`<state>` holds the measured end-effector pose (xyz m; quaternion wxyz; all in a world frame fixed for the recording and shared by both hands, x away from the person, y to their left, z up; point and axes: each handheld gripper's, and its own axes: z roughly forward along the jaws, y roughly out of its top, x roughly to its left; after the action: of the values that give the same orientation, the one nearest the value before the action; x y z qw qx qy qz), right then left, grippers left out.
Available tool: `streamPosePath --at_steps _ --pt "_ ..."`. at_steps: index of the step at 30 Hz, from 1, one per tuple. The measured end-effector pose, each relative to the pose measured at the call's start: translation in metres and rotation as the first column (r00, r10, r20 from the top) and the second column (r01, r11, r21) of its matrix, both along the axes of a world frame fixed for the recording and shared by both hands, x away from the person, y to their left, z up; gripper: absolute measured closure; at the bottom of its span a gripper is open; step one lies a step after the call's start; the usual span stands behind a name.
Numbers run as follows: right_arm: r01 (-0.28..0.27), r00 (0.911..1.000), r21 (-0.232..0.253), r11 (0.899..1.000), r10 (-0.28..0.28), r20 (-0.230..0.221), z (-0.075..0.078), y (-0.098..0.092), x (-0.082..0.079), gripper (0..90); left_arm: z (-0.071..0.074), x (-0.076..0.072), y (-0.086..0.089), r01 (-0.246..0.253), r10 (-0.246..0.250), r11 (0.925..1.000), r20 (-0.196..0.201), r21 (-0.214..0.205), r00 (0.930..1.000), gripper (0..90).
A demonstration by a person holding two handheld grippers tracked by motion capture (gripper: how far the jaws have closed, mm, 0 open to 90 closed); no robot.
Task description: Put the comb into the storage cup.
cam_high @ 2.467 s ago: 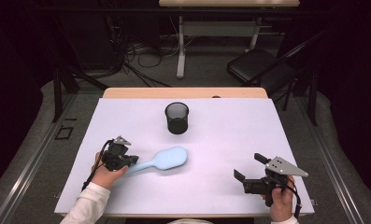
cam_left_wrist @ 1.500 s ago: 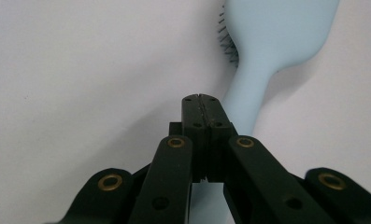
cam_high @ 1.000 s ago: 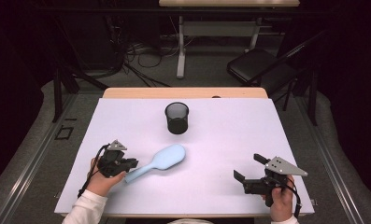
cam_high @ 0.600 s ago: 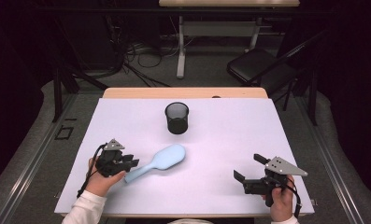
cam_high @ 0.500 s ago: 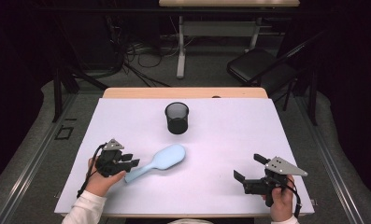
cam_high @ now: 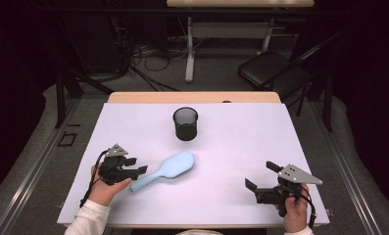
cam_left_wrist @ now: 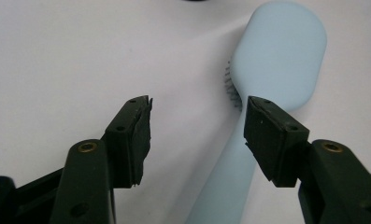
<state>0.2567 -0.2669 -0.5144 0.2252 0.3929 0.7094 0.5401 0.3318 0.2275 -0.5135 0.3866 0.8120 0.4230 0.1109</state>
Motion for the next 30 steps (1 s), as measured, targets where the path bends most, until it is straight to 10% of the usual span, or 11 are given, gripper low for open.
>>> streamPosePath --at_steps 30 --pt "0.003 1.0000 -0.003 1.000 -0.003 -0.005 -0.0015 0.0006 0.0014 0.0 0.0087 -0.0008 0.0044 0.037 -0.032 0.9909 0.042 -0.130 0.9986 0.5"
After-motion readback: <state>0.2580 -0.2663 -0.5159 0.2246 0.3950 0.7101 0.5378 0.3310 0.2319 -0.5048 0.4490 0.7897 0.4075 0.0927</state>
